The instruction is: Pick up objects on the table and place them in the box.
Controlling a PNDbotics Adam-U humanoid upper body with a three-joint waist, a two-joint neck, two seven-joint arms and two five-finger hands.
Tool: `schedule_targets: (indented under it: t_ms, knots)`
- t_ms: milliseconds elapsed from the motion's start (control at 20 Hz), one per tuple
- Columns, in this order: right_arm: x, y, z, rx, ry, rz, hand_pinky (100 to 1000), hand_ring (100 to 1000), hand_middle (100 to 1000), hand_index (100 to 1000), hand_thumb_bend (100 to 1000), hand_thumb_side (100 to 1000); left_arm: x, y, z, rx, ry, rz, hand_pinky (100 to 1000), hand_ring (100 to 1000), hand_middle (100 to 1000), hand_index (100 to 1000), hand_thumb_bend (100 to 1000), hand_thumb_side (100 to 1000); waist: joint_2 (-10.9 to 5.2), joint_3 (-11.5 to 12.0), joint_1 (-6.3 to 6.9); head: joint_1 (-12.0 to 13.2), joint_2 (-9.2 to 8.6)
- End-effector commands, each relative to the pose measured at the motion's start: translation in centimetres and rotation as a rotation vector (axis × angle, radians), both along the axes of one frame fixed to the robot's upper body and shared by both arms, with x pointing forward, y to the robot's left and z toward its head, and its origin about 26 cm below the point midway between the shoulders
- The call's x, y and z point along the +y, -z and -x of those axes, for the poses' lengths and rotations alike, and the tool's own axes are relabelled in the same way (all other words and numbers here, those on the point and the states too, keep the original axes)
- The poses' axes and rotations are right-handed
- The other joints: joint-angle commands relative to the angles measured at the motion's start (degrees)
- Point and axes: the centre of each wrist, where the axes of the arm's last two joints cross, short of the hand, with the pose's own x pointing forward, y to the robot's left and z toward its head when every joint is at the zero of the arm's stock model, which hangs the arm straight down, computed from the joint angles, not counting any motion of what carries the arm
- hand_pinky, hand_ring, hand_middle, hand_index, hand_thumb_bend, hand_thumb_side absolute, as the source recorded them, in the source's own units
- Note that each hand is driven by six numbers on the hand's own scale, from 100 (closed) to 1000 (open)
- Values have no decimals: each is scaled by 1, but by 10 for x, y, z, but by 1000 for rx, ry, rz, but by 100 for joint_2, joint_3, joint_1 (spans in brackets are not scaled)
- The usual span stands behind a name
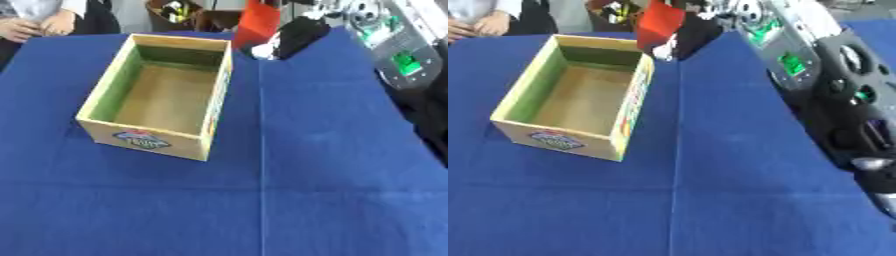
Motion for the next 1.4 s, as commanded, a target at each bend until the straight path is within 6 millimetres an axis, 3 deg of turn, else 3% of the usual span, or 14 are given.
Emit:
schedule_targets:
  t_ms: [50,550,1150,1400]
  knots:
    - [16,-9,-1,-35,-12,-27,718,679,338,375,100,443,1,-9,1,-26,13,-26,484,632,570,742,333,872,-143,42,-4,-57,-56]
    - [70,22,-24,-41,20,-36,715,678,336,372,100,444,-3,-11,-2,-33,39,-25,483,631,569,740,333,868,-54,234,-38,-249,-218]
    - [94,64,-47,-59,116,52,711,694,359,396,100,467,-6,-14,-3,-37,52,-26,483,631,568,739,332,863,39,362,-107,-361,-320]
    - [97,77,-52,-26,118,125,733,752,465,523,100,468,-6,-14,-4,-38,54,-25,483,631,567,738,331,860,60,375,-121,-372,-333]
